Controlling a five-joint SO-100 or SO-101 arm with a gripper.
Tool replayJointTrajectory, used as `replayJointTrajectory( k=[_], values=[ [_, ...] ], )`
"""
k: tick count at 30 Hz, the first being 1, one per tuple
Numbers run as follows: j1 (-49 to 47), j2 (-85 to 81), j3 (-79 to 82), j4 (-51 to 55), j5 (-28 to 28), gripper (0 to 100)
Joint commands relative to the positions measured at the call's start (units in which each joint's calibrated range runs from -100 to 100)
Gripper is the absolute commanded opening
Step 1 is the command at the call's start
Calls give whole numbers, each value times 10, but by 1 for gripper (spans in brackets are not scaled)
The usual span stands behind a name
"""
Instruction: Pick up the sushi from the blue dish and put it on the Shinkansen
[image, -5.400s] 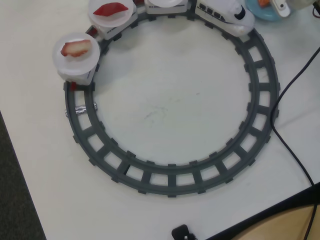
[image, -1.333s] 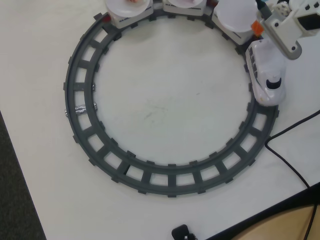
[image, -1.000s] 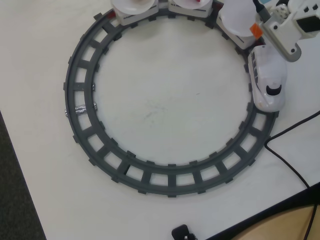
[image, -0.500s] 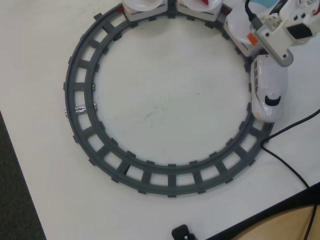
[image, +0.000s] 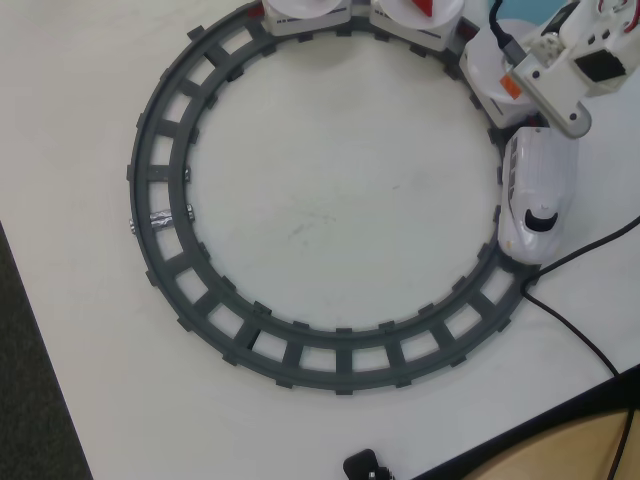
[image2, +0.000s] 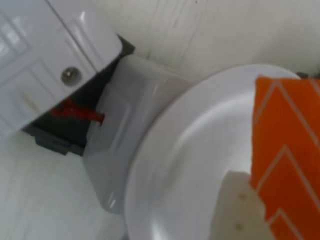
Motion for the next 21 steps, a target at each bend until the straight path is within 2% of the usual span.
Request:
replayJointTrajectory(
  k=[1,10,21],
  values=[
    [-3,-16,-12,5,3,2],
    [1,85,-37,6,-2,2],
    [17,87,-24,15,-20,2]
  ],
)
